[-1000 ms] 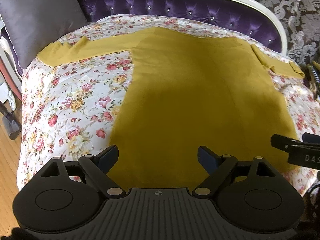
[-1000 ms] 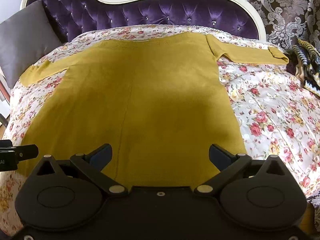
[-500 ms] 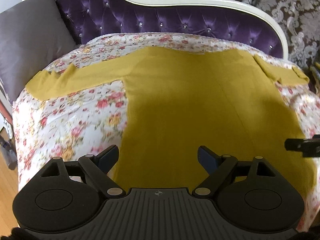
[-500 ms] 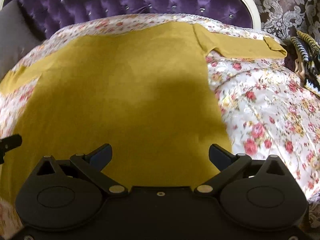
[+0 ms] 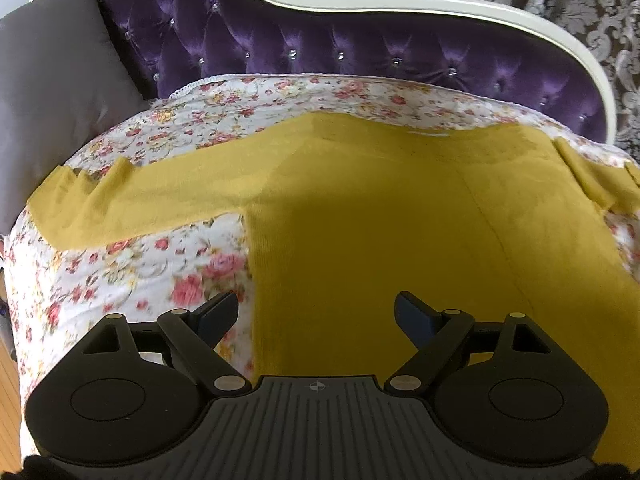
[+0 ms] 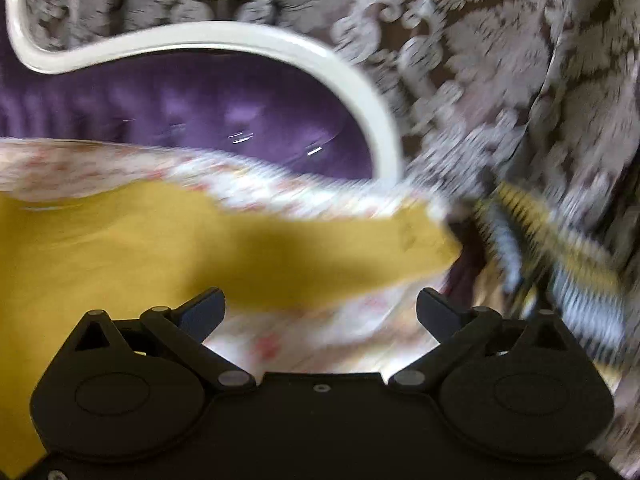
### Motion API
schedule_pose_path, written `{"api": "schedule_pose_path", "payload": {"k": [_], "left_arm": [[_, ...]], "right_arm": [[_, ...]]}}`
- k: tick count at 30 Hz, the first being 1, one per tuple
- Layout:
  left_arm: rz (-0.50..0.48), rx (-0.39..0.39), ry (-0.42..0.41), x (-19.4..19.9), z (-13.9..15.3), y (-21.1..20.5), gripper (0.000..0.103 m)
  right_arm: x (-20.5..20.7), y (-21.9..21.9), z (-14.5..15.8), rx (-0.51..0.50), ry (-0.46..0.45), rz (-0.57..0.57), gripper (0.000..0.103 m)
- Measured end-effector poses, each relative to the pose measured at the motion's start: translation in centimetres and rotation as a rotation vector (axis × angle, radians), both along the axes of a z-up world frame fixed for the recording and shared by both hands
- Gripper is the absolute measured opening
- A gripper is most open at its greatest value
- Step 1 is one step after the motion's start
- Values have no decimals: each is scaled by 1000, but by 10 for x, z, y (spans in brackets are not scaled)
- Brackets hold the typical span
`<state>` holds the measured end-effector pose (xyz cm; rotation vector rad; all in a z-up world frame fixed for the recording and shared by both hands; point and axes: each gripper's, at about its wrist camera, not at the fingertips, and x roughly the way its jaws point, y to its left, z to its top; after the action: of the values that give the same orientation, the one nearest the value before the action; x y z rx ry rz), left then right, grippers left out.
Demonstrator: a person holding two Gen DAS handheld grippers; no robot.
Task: Fold small clothes
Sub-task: 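Move the right gripper to the sweater sleeve cuff and grasp it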
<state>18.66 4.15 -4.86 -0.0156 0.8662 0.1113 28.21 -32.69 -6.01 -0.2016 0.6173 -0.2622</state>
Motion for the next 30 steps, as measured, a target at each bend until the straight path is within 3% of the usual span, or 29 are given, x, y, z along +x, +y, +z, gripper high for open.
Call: {"api": "schedule_pose_path", "payload": {"k": [4, 8, 11, 12, 21, 23, 24, 27, 30], "left_arm": [[15, -4, 10, 16, -10, 5, 85], [17, 5, 24, 24, -21, 8, 85], [20, -3, 21, 23, -28, 10, 86], [18, -1, 15, 23, -29, 10, 86], [-18, -10, -41, 12, -40, 11, 88], [-16, -17, -37, 13, -41, 11, 88], [-16, -17, -37, 14, -41, 11, 92], [-19, -18, -39, 15, -45, 11, 97], [-20, -20, -47, 14, -45, 12, 97]], "right_arm": [[46, -34, -7, -80, -6, -36, 92], [95, -60, 1, -81, 7, -89, 92], [123, -79, 5, -67, 3, -131, 86], [130, -82, 4, -40, 63, -162, 83], [162, -109, -30, -81, 168, -196, 63], [157, -113, -33, -70, 130, -175, 62], [156, -117, -34, -42, 122, -165, 56], [151, -132, -29, 86, 109, -144, 20], [151, -138, -22, 96, 132, -182, 12]]}}
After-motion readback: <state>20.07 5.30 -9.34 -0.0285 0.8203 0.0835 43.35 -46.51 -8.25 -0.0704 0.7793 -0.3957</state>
